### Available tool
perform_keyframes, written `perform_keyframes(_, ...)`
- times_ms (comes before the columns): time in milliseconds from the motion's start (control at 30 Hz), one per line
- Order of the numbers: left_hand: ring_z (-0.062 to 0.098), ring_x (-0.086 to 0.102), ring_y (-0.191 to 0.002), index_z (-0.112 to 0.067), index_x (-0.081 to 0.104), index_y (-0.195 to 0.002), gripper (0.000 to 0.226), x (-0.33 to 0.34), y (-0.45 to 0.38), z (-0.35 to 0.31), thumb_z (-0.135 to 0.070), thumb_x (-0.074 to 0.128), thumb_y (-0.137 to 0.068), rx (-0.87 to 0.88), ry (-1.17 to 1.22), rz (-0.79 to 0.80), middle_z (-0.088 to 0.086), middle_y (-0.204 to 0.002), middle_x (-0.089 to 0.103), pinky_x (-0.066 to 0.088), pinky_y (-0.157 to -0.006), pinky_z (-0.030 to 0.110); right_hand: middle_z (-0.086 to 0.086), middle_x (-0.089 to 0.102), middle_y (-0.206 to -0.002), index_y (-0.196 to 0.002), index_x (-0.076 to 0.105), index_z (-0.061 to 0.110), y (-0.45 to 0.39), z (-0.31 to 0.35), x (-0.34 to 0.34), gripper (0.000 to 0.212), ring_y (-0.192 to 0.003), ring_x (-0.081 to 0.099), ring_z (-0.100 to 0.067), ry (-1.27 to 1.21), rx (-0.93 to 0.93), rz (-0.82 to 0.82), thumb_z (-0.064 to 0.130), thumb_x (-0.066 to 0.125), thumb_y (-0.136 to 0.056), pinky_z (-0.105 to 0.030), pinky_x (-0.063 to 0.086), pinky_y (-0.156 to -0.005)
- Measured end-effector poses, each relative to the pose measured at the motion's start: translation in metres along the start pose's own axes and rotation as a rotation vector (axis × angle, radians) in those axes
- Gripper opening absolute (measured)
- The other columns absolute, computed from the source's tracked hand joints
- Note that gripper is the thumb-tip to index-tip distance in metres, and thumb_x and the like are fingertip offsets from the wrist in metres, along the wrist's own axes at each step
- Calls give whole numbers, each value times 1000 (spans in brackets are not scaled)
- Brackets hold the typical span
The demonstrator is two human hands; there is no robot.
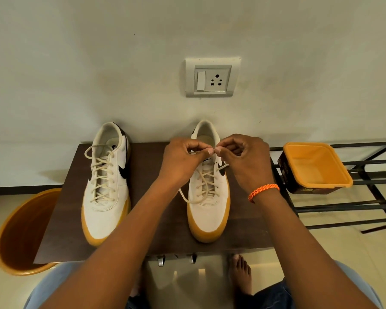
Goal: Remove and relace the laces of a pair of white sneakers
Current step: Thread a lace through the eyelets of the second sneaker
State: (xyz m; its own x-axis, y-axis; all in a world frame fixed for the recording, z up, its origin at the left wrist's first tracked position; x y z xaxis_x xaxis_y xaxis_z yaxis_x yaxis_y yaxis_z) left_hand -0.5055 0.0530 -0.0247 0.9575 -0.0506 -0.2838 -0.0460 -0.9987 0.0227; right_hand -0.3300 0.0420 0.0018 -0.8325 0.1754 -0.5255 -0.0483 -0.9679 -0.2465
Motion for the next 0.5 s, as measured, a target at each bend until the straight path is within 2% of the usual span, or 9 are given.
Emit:
perform_keyframes(133, 9, 77, -89, -21, 86, -98, 9, 0, 2, 0, -18, 83, -90, -34, 57, -38, -7, -89, 82, 63, -92, 40, 4, 74, -78, -93, 79, 17, 1, 0, 2, 1, -70, 71, -6, -37, 41, 39, 17, 78, -92, -18, 58, -58)
perform_keyframes(233, 8, 76, -89, -25, 86, -97, 8, -1, 1, 3, -23, 84, -90, -42, 9, -40, -11, -88, 80, 63, -87, 37, 2, 74, -77, -92, 78, 17, 2, -4, 7, 5, -70, 72, -10, -48, 76, 78, 14, 74, -94, -21, 59, -57)
perform_keyframes(267, 7, 73, -88, -29, 85, -97, 7, -1, 1, 4, -29, 83, -91, -21, -91, -55, -14, -87, 77, 60, -79, 32, 2, 74, -78, -93, 78, 16, 2, -9, 9, 8, -70, 72, -10, -39, 97, 81, 13, 72, -96, -21, 59, -57)
perform_keyframes(333, 6, 60, -81, -35, 83, -99, 10, -2, 3, -1, -41, 78, -93, 66, -457, -140, -18, -86, 61, 42, -63, 21, 4, 74, -82, -94, 78, 17, 2, -17, 10, 14, -72, 70, -7, 22, 132, 56, 11, 66, -99, -16, 55, -61)
perform_keyframes(367, 6, 53, -80, -36, 81, -100, 11, -1, 6, -5, -44, 76, -94, 118, -618, -184, -17, -91, 53, 35, -60, 20, 5, 74, -85, -95, 78, 19, 2, -20, 10, 16, -74, 69, -5, 62, 143, 41, 11, 64, -99, -14, 54, -64)
perform_keyframes(433, 7, 49, -86, -31, 79, -101, 13, 4, 12, -13, -42, 73, -96, 220, -771, -225, -10, -104, 45, 36, -59, 21, 7, 74, -89, -95, 78, 21, 2, -24, 10, 19, -77, 68, -3, 100, 166, 26, 11, 62, -100, -19, 55, -71)
perform_keyframes(500, 9, 49, -92, -24, 77, -100, 14, 10, 15, -15, -37, 71, -97, 265, -809, -208, -6, -112, 42, 42, -59, 26, 9, 73, -91, -93, 78, 23, 3, -26, 11, 23, -75, 68, -3, 111, 199, 30, 11, 60, -100, -25, 58, -76)
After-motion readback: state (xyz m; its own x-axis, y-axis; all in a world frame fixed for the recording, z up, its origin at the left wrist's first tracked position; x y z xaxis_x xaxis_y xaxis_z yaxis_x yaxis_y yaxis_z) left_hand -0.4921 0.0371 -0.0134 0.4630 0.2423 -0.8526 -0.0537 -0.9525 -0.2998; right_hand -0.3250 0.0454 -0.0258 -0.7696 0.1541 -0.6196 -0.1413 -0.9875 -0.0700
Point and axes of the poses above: each hand's wrist, its own y-axis away from the middle knuckle, its own x-axis out of the palm, z = x × y, the point moved 6 cm from there along -y, towards the middle knuckle
